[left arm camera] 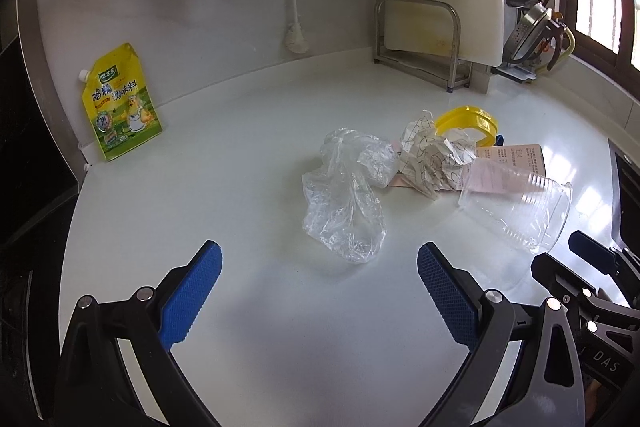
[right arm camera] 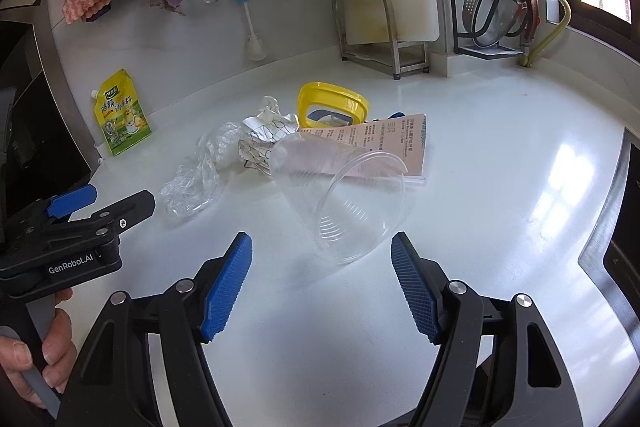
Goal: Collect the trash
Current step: 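Grasp the clear plastic bag with the left gripper while the right grasps the plastic cup rim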
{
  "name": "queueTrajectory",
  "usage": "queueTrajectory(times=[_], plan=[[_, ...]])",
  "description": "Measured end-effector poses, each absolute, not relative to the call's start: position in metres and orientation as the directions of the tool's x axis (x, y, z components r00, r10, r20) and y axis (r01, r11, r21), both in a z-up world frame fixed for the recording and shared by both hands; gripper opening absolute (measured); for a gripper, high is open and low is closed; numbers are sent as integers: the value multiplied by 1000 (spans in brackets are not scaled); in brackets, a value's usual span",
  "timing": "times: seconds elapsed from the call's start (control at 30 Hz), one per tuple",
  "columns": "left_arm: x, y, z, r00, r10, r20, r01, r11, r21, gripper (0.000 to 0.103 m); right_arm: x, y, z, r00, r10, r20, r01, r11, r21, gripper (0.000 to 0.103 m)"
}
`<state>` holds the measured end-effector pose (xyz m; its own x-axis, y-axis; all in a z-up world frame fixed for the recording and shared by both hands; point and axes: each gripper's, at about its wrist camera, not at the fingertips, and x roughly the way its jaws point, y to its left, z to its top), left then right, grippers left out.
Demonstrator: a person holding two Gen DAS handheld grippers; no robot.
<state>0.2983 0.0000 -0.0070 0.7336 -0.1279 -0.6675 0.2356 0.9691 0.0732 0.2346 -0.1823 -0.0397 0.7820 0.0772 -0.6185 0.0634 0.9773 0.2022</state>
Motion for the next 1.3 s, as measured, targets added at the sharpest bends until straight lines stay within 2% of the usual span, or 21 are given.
queueTrajectory(times=[0.1,0.73,0.9,0.97,1.03,1.3], plan=[[310,4,-12,716,-146,-682,236,971,40,96,241,-184,-42,778,73,-625,79,974,213,69],[339,15,-22,685,-116,-719,194,981,27,96,276,-182,-52,761,104,-641,77,966,249,68],[344,11,-22,679,-120,-724,194,981,20,96,280,-182,-54,749,123,-651,59,966,252,53],[347,10,-23,670,-125,-732,192,981,8,96,281,-184,-53,747,132,-651,53,965,256,40],[350,8,-23,669,-124,-733,187,982,4,96,283,-184,-53,744,138,-654,49,964,260,33],[371,-3,-28,660,-93,-745,162,986,21,96,283,-186,-50,751,150,-643,42,961,274,18]])
